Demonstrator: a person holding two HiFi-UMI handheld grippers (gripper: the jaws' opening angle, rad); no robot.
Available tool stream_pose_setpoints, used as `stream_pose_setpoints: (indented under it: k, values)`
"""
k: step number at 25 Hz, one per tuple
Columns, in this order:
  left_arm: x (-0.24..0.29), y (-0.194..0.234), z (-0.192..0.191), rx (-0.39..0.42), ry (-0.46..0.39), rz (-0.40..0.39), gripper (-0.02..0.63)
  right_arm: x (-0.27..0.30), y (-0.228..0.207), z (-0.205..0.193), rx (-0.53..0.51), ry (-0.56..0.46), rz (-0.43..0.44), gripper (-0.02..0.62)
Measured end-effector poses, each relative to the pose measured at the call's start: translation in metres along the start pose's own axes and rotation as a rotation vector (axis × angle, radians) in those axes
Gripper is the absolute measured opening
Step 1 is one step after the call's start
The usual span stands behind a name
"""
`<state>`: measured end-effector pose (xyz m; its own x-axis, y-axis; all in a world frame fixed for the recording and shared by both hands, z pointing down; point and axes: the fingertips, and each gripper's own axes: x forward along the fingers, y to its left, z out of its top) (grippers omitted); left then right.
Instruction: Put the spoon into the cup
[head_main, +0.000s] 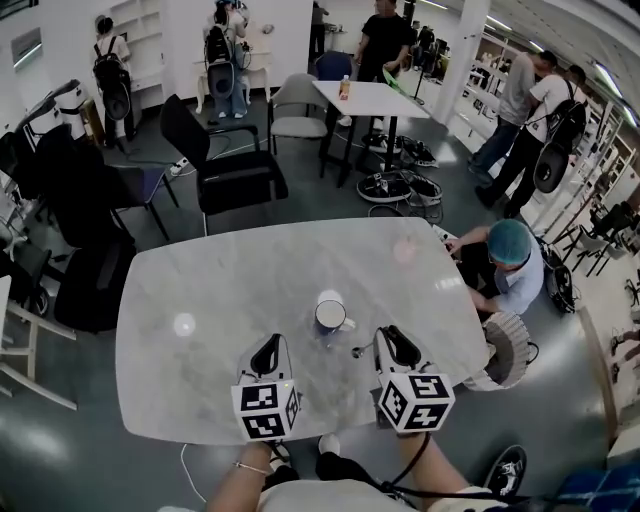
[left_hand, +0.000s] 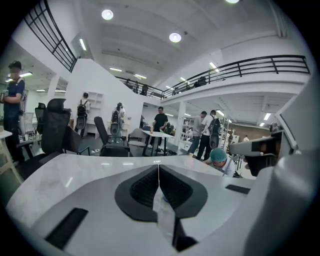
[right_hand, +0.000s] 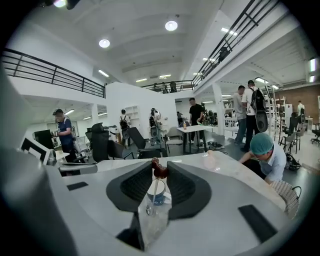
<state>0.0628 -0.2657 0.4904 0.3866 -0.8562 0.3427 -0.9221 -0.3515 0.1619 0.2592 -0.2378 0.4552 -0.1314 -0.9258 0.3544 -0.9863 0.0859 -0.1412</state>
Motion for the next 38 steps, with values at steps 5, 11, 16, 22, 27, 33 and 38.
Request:
stream_pose_setpoints:
  k: [5,11,16,22,27,33,38]
  values:
    - [0.003,0.005,0.002,0.014,0.010,0.012,0.021,0.010,0.002,0.002,-0.016,0.012,0.016,0.104]
    - [0.011,0.008,0.009,0.031,0.001,0.013,0.021,0.029,0.003,0.006,-0.011,0.005,0.018,0.104]
    - [0.022,0.018,0.012,0.025,0.005,0.024,0.021,0.051,0.004,0.008,-0.012,0.007,0.022,0.104]
    - [0.028,0.021,0.008,0.021,0.027,0.039,0.021,0.074,0.001,0.008,-0.004,0.018,0.029,0.104]
    - [0.032,0.028,0.001,0.012,0.044,0.056,0.021,0.094,0.002,-0.001,-0.001,0.040,0.040,0.104]
    - [0.036,0.042,-0.011,-0.002,0.060,0.082,0.021,0.115,0.008,-0.017,-0.003,0.071,0.055,0.104]
    - [0.039,0.050,-0.018,-0.014,0.075,0.099,0.021,0.129,0.012,-0.028,-0.011,0.094,0.065,0.103]
